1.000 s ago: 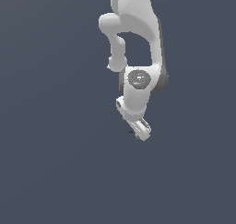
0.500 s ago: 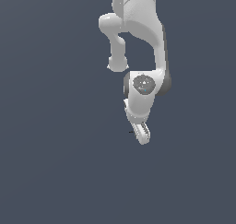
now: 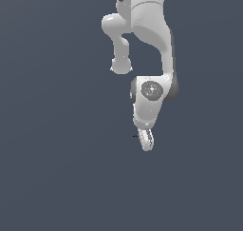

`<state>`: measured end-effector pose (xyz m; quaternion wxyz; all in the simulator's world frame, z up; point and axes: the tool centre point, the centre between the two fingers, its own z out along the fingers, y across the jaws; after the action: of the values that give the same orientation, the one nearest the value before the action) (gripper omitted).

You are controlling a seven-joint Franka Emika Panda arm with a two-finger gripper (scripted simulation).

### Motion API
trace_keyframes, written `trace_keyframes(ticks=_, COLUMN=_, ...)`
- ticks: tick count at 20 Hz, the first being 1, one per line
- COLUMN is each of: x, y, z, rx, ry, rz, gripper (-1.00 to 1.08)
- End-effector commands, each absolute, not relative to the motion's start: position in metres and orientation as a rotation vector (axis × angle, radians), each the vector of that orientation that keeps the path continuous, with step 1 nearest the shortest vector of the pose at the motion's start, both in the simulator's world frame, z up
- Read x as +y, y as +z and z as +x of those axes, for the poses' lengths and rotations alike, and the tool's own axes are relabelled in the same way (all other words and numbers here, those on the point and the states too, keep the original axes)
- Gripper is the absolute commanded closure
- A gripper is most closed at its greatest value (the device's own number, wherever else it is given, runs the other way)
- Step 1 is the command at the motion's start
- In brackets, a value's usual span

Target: Pick up the object and move it to a goal position.

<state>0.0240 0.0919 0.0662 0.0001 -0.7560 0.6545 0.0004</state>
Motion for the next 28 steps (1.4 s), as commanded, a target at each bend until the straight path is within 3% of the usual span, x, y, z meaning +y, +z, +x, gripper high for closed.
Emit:
trace_keyframes(ticks=1, x=0.094, y=0.064, z=0.024, rx=2.088, ry=0.000, rz=-2.347, gripper=-0.92)
trace_keyframes(ticks=11, x=0.095, y=0.059, z=0.024, rx=2.109, ry=0.000, rz=-2.328, gripper=-0.92)
trace_keyframes(ticks=25, x=0.095, y=0.013, z=0.024, rx=2.115, ry=0.000, rz=-2.323, gripper=-0.92)
trace_keyframes(ticks=26, x=0.095, y=0.013, z=0.024, rx=2.115, ry=0.000, rz=-2.323, gripper=1.08)
trace_keyframes(ticks=28, x=0.095, y=0.013, z=0.024, rx=2.115, ry=0.000, rz=-2.323, gripper=1.08)
